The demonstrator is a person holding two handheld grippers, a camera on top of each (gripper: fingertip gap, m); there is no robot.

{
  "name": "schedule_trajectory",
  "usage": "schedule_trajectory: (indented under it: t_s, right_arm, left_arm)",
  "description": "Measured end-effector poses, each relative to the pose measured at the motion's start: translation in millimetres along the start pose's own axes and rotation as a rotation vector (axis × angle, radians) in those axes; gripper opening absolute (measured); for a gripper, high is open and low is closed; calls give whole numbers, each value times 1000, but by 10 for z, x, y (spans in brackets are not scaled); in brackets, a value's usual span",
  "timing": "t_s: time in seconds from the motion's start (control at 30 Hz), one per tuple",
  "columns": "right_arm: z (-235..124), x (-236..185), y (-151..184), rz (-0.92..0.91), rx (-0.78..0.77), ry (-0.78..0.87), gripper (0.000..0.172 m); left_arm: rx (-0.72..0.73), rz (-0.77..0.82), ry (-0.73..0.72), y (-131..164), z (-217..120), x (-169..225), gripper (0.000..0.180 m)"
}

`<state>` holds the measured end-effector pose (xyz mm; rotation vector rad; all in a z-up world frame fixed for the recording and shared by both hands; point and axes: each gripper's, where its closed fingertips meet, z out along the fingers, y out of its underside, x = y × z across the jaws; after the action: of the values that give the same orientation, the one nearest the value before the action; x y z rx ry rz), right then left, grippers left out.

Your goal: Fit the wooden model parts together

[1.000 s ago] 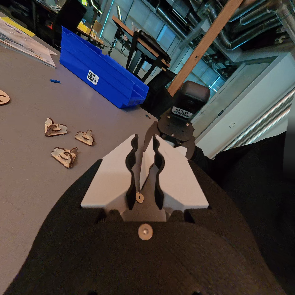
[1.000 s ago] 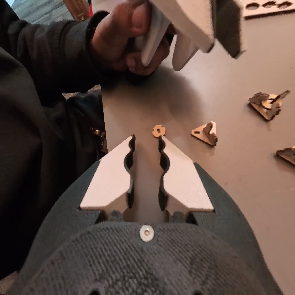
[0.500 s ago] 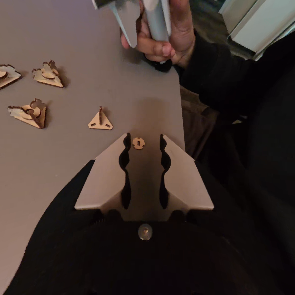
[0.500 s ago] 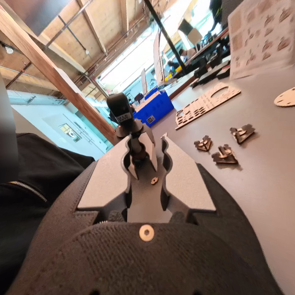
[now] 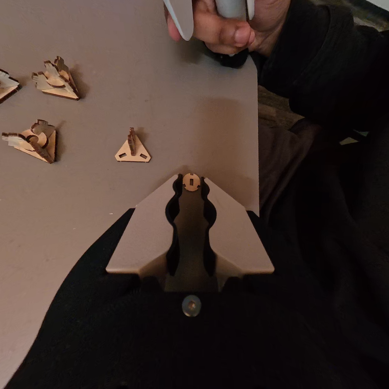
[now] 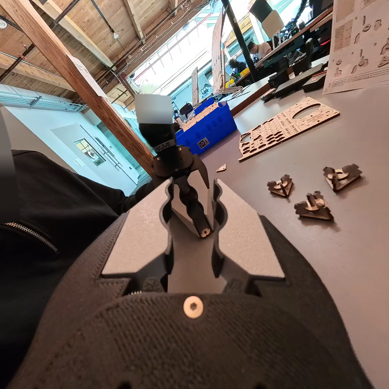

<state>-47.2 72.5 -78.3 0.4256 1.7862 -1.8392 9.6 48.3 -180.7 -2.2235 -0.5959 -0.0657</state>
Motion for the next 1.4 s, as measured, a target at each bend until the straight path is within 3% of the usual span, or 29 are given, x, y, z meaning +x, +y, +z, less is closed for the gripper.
schedule_trajectory:
  t_s: [0.17, 0.33, 0.4, 0.73, 1.4]
  right_arm:
    - [-10, 16, -13, 10, 10, 4, 36]
    - [-11, 11, -15, 6, 12, 4, 35]
    - [-17, 4, -21, 2, 17, 2, 35]
    - [-25, -19, -25, 3, 23, -11, 36]
    - [-20, -15, -27, 15, 23, -15, 36]
  left_arm:
    - [51, -9, -74, -101, -49, -133, 16]
    - [209, -99, -90, -477, -228, -320, 15]
    - [207, -90, -94, -534, -219, -355, 15]
    - [141, -67, -165, -478, -115, -451, 15]
    - [118, -78, -128, -449, -78, -465, 15]
